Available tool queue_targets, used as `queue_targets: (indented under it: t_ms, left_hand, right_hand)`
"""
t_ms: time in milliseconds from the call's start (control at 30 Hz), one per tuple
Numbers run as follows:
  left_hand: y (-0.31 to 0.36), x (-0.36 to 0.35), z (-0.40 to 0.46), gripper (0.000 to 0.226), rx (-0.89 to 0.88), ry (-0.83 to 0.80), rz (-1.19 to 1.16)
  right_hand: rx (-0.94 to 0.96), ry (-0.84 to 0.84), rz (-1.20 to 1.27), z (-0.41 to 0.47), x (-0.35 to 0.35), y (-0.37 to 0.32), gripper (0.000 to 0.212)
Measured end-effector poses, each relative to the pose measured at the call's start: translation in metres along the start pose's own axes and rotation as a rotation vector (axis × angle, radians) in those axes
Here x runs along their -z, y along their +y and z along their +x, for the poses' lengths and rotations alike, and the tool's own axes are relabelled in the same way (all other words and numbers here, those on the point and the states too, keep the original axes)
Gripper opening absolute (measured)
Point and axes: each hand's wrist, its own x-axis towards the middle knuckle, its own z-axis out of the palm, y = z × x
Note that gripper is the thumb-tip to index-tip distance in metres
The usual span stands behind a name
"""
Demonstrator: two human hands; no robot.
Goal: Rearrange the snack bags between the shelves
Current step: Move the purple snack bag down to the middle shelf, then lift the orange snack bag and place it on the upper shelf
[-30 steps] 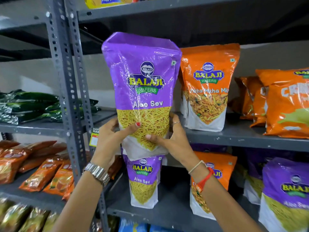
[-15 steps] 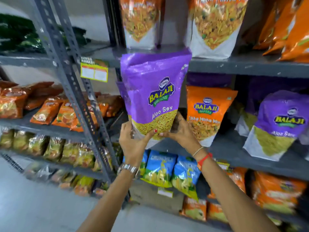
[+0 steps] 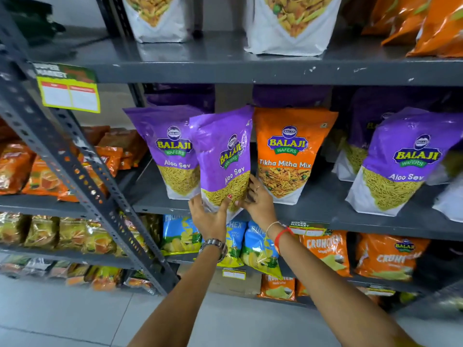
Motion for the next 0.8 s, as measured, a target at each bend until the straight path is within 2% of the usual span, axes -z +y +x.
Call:
queue_targets:
  t_ms: [200, 367, 433, 500, 533, 600, 667, 733, 800]
  left_hand:
    - [-0.01, -0.025, 0.013, 0.072, -0.004, 0.001, 0.021]
    - [-0.006, -0.041, 0.022, 0.075, 0.018, -0.02, 0.037]
    - [-0.004, -0.045, 0.025, 0.08, 0.028, -0.027, -0.004]
    - [-0.003, -0.046, 0.022, 0.087, 0.032, 0.023, -0.068]
    - [-0.005, -0.047, 0.017, 0.089, -0.017, 0.076, -0.059]
    - [-0.007, -0.046, -0.003, 0.078, -0.251, 0.131, 0.037]
    - [-0.007, -0.053, -0.021, 0.057, -0.47, 0.015, 0.082]
    - [-0.004, -0.068, -0.025, 0.051, -0.427, -0.236, 0.07]
    - [0.0, -0.085, -0.02, 0.058, -0.272, -0.441, 0.033]
  right_hand:
    - [0.061, 0.074, -0.193, 0.023, 0.001, 0.012, 0.076]
    - [0.109, 0.116, -0.33, 0.022, 0.004, 0.024, 0.06]
    - [0.116, 0.264, -0.265, 0.009, 0.012, 0.025, 0.044]
    - [0.147, 0.511, -0.177, -0.002, 0.027, 0.028, 0.031]
    - [0.148, 0.623, -0.122, -0.005, 0.038, 0.027, 0.032]
    - [0.162, 0.738, -0.061, -0.007, 0.06, 0.026, 0.043]
    - [0.15, 0.743, -0.106, -0.003, 0.081, 0.025, 0.063]
    - [0.078, 0.694, -0.174, 0.008, 0.097, 0.031, 0.084]
    - [0.015, 0.59, -0.248, 0.019, 0.106, 0.038, 0.102]
